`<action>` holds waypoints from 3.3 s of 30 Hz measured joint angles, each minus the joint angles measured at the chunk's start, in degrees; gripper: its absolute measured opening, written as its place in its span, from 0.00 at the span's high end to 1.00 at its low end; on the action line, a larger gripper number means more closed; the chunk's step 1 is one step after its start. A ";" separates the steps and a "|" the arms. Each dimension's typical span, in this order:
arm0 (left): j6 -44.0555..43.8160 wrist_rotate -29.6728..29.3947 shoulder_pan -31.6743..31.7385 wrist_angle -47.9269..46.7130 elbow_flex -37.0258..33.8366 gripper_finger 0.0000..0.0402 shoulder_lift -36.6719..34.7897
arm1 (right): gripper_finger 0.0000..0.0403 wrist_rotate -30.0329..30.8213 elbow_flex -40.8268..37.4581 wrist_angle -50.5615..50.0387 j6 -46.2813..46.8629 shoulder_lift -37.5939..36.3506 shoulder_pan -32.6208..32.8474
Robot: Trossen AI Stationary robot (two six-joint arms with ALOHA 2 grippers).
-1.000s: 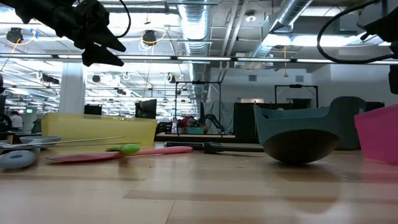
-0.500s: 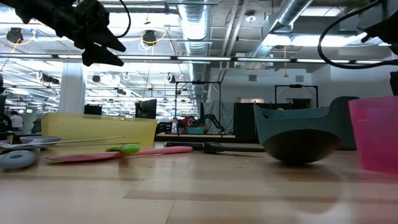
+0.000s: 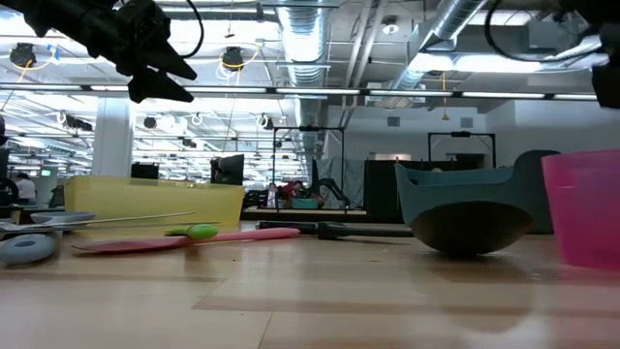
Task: Pick & Place Kitchen Items
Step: Put the red serving spoon into the red bin, then put the black serving spoon into the red bin
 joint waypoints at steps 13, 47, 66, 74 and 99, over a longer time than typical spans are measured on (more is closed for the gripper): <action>0.01 0.02 0.00 0.02 0.00 0.36 -0.01 | 0.48 2.21 8.90 -6.40 1.60 0.03 -2.41; 1.22 0.07 0.00 -0.03 0.00 0.36 -0.01 | 0.56 34.65 34.78 -6.68 -4.07 50.90 -24.31; 1.51 0.19 0.00 -0.04 0.00 0.36 -0.02 | 0.47 46.65 34.46 -2.53 6.45 51.91 -22.86; 1.51 -0.04 0.00 -0.07 0.00 0.36 -0.01 | 0.47 45.80 32.66 -3.79 5.39 51.89 -23.99; 2.60 0.02 0.02 -0.07 0.00 0.36 -0.01 | 0.70 41.84 21.31 20.04 9.47 51.60 -24.22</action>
